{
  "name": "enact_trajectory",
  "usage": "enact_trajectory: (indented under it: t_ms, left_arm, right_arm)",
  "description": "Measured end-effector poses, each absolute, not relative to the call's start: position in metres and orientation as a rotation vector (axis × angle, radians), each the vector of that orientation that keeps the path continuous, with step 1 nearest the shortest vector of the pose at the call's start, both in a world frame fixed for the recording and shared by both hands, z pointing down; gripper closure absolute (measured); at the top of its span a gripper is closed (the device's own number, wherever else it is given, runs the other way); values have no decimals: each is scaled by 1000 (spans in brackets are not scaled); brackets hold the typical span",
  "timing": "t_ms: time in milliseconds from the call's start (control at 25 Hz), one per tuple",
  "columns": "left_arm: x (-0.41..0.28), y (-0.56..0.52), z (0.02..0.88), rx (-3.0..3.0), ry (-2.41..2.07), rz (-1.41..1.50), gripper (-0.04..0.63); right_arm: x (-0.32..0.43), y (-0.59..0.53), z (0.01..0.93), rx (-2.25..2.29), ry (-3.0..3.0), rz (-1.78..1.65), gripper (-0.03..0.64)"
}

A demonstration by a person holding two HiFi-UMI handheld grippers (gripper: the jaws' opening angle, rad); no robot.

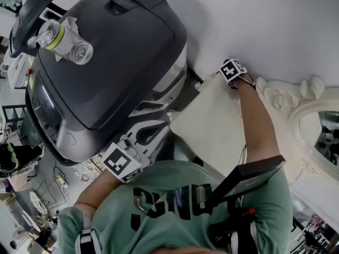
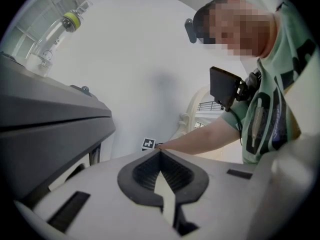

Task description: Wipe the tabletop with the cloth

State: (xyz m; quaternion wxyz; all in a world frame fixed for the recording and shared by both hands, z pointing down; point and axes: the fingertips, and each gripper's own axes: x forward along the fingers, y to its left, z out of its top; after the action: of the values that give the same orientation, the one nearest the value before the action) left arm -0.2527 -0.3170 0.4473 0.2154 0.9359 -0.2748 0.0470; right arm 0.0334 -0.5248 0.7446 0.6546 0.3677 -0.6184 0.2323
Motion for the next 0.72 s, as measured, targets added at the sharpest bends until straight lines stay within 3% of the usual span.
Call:
enact_trajectory:
  t_ms: [200, 480, 600, 720]
  left_arm:
    - [-260, -326, 431, 2621, -784, 88, 598]
    - [-261, -328, 408, 2652, -771, 38, 598]
    - [-263, -326, 405, 2657, -764, 31, 598]
    - [-268, -321, 406, 2652, -759, 36, 598]
  right_arm:
    - [-40, -437, 727, 590, -1448, 431, 518]
    - [-214, -219, 733, 93, -1765, 494, 518]
    - [-228, -200, 728, 52, -1791, 492, 518]
    - [-194, -261, 723, 218, -1783, 495, 518]
